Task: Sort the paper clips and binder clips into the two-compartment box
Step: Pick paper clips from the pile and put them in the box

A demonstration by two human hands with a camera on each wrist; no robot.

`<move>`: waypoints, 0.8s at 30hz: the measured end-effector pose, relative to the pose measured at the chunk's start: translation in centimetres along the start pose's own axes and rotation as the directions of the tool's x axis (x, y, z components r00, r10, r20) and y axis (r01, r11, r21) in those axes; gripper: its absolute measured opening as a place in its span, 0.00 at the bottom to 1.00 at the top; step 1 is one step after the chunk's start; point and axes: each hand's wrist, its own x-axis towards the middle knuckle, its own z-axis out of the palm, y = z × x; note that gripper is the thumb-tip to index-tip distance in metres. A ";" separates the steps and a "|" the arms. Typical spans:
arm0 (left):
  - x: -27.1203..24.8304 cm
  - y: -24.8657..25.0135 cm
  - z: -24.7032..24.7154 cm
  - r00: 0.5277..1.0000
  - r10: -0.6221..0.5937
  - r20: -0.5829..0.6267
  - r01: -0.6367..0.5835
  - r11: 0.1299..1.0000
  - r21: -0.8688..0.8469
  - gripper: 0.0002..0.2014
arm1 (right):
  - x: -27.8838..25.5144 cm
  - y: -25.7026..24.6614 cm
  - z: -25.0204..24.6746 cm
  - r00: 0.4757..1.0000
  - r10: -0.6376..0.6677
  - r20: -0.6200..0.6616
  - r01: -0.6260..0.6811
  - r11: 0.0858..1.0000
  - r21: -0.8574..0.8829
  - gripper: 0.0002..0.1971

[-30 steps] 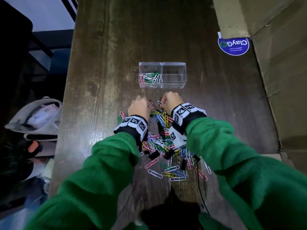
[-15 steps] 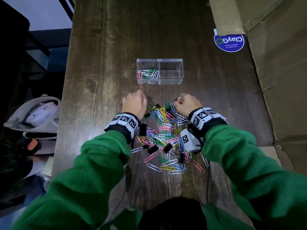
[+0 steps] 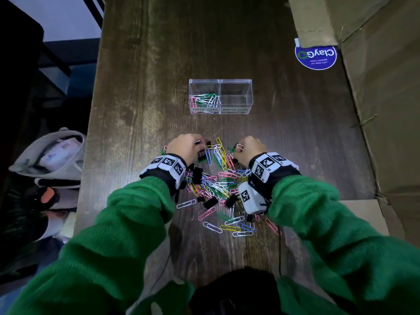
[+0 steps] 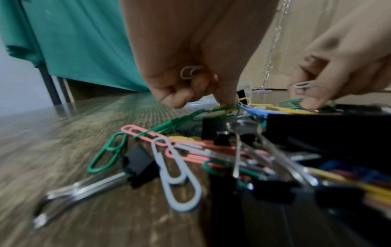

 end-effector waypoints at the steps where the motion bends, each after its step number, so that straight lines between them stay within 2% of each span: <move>1: 0.0 -0.4 -0.2 1.000 -0.012 -0.026 0.011 0.999 -0.041 0.10 | -0.3 0.3 -0.2 1.000 0.014 -0.021 -0.014 1.000 0.000 0.06; 3: -0.1 -1.1 -0.6 0.994 -0.060 -0.093 0.049 0.992 -0.119 0.12 | -0.8 0.6 -0.8 0.998 0.029 -0.064 -0.029 1.000 0.010 0.08; 6: 0.2 -1.4 -0.8 0.978 -0.131 -0.161 0.114 0.987 -0.110 0.15 | -1.1 0.5 -1.3 0.992 -0.037 -0.122 0.046 0.996 0.073 0.04; 9: 0.3 -1.1 -0.7 0.988 -0.114 -0.104 0.098 0.984 -0.149 0.17 | -1.3 -0.5 -0.7 0.989 -0.125 -0.074 0.129 0.990 0.060 0.11; 11: 0.3 -0.8 -0.6 0.995 -0.086 -0.058 0.074 0.981 -0.181 0.18 | -1.4 -1.5 0.3 0.987 -0.152 -0.054 0.151 0.988 -0.026 0.15; 13: 0.2 -0.6 -0.6 0.993 -0.107 -0.054 0.096 0.979 -0.179 0.20 | -1.3 -2.3 1.3 0.989 -0.146 -0.028 0.142 0.984 -0.109 0.21; 16: 0.3 -0.5 -0.9 0.989 -0.142 -0.049 0.131 0.973 -0.191 0.18 | -1.2 -2.7 1.9 0.990 -0.139 0.015 0.139 0.978 -0.153 0.18; 20: 0.4 -1.2 -1.2 0.993 -0.118 -0.019 0.110 0.966 -0.233 0.14 | -1.1 -1.7 1.7 0.989 -0.123 0.083 0.132 0.984 -0.117 0.14; 24: 0.3 -2.2 -1.4 0.998 -0.059 -0.035 0.049 0.967 -0.249 0.16 | -1.4 -0.4 -0.5 0.996 -0.084 0.026 0.086 0.994 -0.066 0.13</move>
